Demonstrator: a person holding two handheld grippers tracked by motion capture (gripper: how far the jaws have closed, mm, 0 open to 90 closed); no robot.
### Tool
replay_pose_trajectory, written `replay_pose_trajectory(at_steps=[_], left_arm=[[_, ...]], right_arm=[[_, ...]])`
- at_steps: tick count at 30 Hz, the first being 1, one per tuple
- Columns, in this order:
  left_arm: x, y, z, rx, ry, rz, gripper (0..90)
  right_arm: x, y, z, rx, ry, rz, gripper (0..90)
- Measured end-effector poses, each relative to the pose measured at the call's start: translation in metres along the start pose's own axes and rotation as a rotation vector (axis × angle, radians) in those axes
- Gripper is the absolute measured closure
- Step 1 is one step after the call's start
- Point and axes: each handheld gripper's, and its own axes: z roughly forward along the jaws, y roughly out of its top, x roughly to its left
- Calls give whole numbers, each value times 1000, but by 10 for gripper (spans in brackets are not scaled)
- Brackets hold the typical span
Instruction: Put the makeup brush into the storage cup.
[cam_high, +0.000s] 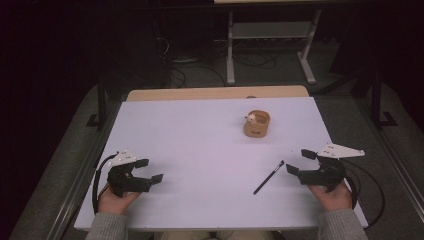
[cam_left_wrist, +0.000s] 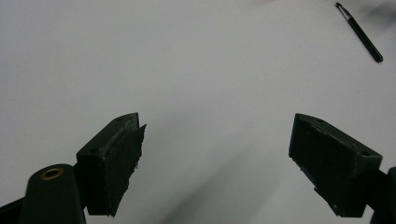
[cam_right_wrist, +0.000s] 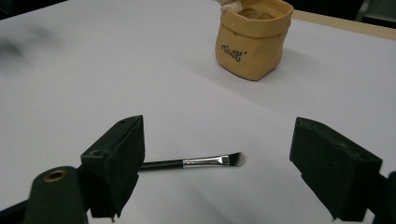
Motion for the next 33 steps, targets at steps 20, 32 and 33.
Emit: replay_pose_trajectory(at_steps=[20, 32, 33], left_arm=[[-5, 3, 2, 2, -20, 16, 165], [-23, 24, 15, 1, -73, 66, 173], [-24, 26, 17, 2, -77, 71, 173]], right_arm=[[-1, 0, -3, -16, -1, 1, 168], [-3, 1, -5, -41, 12, 15, 168], [-4, 1, -5, -43, 11, 16, 168]])
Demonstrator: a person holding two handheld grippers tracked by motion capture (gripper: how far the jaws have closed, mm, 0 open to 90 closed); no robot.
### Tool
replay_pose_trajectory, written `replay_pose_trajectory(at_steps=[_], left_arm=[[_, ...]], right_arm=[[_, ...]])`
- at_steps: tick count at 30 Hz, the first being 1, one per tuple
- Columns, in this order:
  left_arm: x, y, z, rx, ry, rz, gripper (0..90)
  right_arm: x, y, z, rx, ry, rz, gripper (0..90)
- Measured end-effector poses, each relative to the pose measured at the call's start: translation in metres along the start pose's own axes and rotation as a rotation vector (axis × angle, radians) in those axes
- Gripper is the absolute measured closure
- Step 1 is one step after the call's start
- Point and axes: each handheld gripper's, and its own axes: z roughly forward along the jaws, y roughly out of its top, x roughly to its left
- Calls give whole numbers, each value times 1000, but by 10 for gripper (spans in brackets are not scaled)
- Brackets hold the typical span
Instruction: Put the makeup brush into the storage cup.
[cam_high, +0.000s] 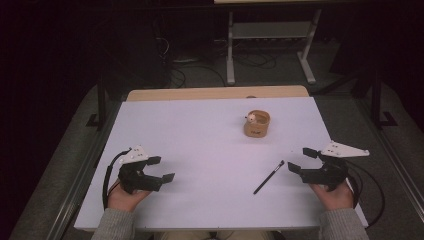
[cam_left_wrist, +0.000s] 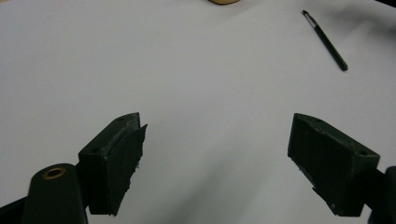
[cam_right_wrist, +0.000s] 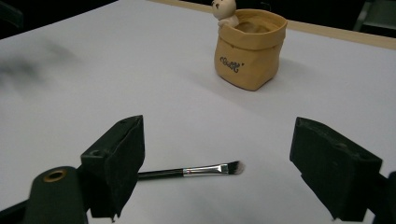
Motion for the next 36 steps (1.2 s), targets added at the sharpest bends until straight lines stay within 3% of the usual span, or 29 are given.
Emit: replay_pose_trajectory(at_steps=[8, 36], left_arm=[[-13, 15, 14, 9, -47, 33, 183], [-33, 34, 41, 46, -99, 75, 183]], right_arm=[[-2, 1, 0, 1, -5, 2, 168], [-1, 2, 2, 18, 4, -6, 173]])
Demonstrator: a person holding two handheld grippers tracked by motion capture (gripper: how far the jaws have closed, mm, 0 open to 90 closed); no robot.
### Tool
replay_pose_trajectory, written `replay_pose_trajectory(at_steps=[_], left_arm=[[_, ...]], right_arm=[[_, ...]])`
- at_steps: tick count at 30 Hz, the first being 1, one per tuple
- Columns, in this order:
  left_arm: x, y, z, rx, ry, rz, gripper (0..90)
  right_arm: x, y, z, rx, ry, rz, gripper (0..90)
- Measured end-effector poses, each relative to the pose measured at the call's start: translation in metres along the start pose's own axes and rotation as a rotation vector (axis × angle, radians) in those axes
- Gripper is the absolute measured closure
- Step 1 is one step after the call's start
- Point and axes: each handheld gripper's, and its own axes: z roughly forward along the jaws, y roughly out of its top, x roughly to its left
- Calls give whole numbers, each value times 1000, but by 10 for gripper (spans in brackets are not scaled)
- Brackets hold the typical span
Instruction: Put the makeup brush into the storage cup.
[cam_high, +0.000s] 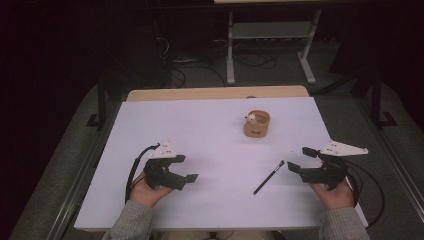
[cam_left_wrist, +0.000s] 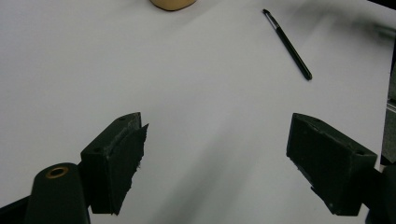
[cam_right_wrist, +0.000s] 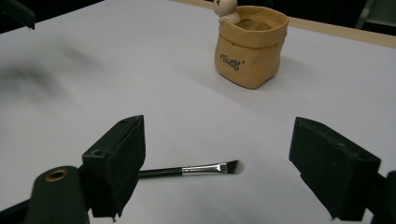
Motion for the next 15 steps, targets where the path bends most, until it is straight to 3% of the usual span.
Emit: replay_pose_trajectory(at_steps=[15], left_arm=[[-21, 36, 37, 58, -48, 34, 201]], right_arm=[[-1, 1, 2, 14, -5, -7, 178]])
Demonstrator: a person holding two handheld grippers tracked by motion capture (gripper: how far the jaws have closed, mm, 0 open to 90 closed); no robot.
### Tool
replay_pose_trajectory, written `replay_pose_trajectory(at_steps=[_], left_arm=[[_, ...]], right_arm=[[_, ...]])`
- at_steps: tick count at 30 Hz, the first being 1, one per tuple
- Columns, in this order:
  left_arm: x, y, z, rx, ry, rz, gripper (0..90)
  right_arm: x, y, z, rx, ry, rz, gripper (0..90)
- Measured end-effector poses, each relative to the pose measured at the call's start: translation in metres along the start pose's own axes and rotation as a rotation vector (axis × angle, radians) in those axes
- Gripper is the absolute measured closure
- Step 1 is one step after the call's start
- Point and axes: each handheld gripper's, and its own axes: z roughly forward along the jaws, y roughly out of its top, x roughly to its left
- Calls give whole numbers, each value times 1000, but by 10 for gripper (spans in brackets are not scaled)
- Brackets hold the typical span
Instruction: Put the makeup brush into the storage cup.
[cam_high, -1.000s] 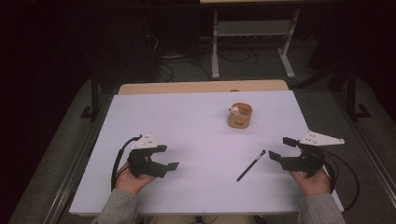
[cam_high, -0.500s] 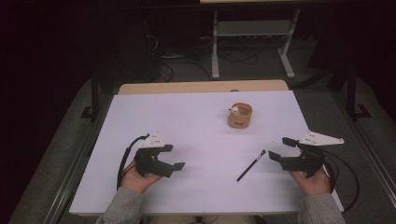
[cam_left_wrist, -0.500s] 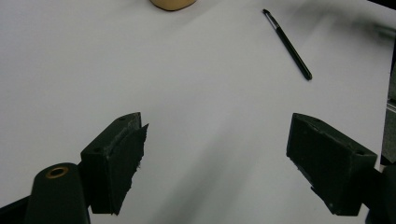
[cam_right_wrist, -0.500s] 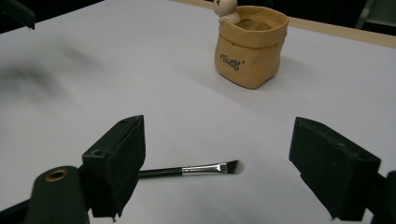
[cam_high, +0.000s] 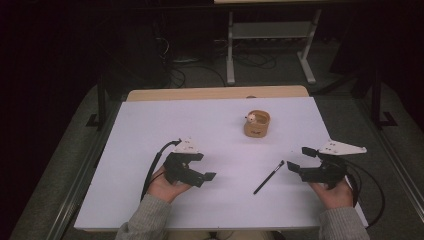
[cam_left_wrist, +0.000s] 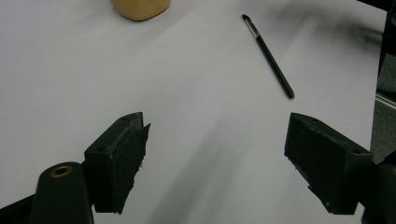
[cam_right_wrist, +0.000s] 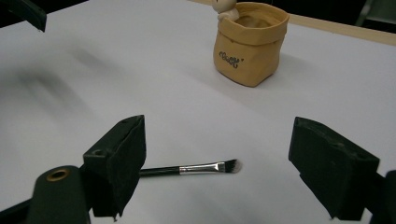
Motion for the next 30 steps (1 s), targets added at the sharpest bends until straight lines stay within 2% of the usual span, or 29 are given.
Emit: replay_pose_trajectory(at_steps=[11, 17, 25, 30], left_arm=[[-18, 27, 44, 64, -51, 52, 226], [-24, 38, 66, 90, -76, 36, 249], [-36, 53, 93, 133, -97, 59, 283], [-37, 56, 104, 149, -108, 43, 302]], right_arm=[[-1, 1, 3, 6, -1, -3, 178], [-2, 1, 4, 10, 1, 1, 178], [-3, 1, 5, 12, 1, 4, 178], [-4, 1, 5, 12, 1, 4, 178]])
